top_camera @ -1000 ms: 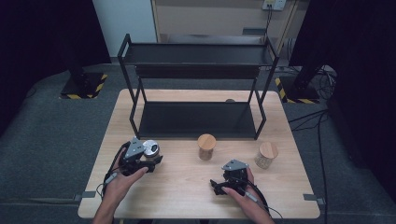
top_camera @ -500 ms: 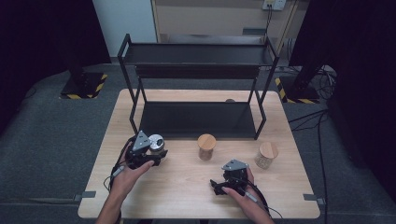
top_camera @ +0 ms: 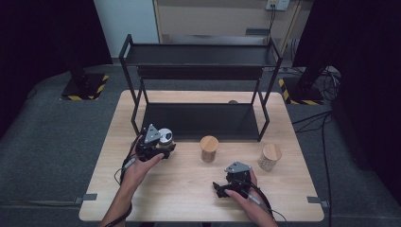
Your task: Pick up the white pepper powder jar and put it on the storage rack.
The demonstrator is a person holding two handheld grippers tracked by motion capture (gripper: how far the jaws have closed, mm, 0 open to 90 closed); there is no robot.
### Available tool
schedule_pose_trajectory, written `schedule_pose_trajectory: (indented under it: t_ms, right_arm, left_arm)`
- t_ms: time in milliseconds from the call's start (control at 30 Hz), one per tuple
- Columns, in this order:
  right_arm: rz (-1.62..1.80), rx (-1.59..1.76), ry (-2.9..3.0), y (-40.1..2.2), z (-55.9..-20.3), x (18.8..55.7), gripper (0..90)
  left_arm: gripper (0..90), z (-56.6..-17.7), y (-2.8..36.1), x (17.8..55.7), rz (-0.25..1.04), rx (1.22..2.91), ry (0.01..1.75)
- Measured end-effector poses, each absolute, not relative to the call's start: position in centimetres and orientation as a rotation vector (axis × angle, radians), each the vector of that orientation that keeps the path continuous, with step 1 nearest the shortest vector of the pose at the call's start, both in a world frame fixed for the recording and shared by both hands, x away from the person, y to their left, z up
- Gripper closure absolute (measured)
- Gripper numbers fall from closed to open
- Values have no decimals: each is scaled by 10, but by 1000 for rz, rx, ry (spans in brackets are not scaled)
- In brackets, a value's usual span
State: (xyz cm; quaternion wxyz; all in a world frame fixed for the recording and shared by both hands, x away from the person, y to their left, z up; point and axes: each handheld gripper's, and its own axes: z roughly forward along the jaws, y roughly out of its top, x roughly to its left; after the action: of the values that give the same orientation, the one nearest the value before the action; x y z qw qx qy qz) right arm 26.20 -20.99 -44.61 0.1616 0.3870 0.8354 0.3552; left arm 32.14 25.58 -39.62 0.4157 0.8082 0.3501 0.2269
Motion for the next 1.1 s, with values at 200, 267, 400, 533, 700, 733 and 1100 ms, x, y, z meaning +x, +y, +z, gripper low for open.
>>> schedule_pose_trajectory:
  t_ms: [200,267,400,533,700,733,1100]
  right_arm:
    - [1014,1105,2385,-210,-446,262,7]
    - [1014,1105,2384,-210,-446,262,7]
    - [1014,1105,2385,-210,-446,262,7]
    - [1014,1105,2385,-210,-446,262,7]
    - [1014,1105,2384,-210,-446,262,7]
    - [1014,1105,2385,-210,-446,262,7]
    - [1014,1105,2385,-210,-446,262,7]
  left_arm:
    - [291,-392,249,334,579,2040,877]
    - [291,-391,248,339,578,2039,876]
    - [291,-390,244,350,581,2036,885]
    - [291,-390,244,357,585,2036,890]
    - [291,-391,243,366,586,2028,914]
    - [291,-391,242,368,588,2031,915]
    - [291,-389,233,386,611,2022,931]
